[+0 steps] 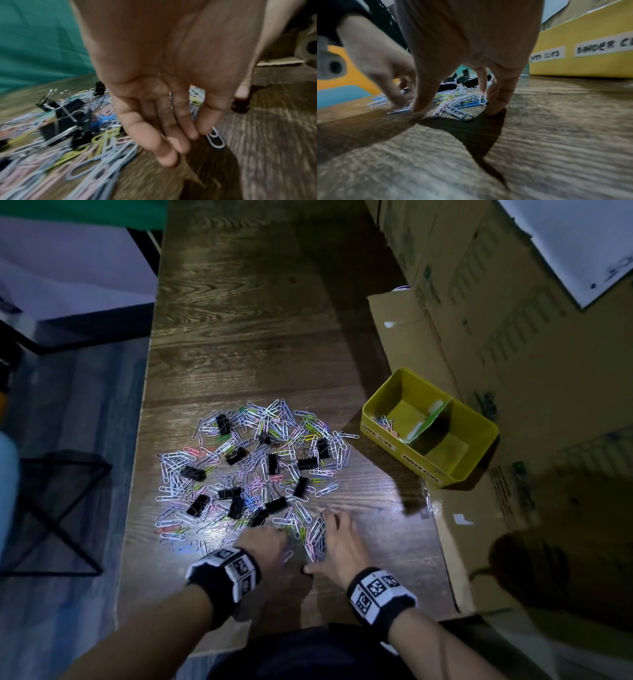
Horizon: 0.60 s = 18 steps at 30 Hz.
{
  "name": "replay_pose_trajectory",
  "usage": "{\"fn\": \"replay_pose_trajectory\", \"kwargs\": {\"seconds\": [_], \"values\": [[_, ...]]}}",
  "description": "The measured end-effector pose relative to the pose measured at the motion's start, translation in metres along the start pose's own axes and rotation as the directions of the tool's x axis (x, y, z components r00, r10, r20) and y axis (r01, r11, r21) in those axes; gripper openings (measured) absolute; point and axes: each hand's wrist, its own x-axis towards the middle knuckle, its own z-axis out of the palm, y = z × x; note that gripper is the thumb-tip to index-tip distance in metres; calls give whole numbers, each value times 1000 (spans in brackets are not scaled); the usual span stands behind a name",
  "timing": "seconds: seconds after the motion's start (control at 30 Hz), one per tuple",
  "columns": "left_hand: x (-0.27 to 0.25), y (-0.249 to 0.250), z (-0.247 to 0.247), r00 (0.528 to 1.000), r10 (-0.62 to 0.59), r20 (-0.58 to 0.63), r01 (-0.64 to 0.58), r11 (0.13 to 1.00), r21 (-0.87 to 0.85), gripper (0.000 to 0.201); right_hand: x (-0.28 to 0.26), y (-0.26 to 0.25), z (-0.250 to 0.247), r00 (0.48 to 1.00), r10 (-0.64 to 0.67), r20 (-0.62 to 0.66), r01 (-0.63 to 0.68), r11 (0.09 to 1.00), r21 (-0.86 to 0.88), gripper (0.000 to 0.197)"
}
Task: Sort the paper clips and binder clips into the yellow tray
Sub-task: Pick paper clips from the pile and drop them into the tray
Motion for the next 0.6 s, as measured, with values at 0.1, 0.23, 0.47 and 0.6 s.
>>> {"fn": "replay_pose_trajectory", "kwargs": {"seconds": [0.1,0.23,0.47,0.6], "values": [[10,6,0,986,25,-167,-42,994,-97,26,0,-6,3,999,-12,-37,11,1000,-25,117],[16,2,3,954,106,-282,-159,972,-175,62,-1,-10,2,996,-54,-75,46,994,-103,100],[24,4,13,937,142,-319,-183,978,-100,47,4,-7,-2,993,-97,-66,97,995,-7,50],[27,0,20,912,190,-363,-230,970,-72,43,9,-2,-5,988,-123,-93,127,991,34,41]]}}
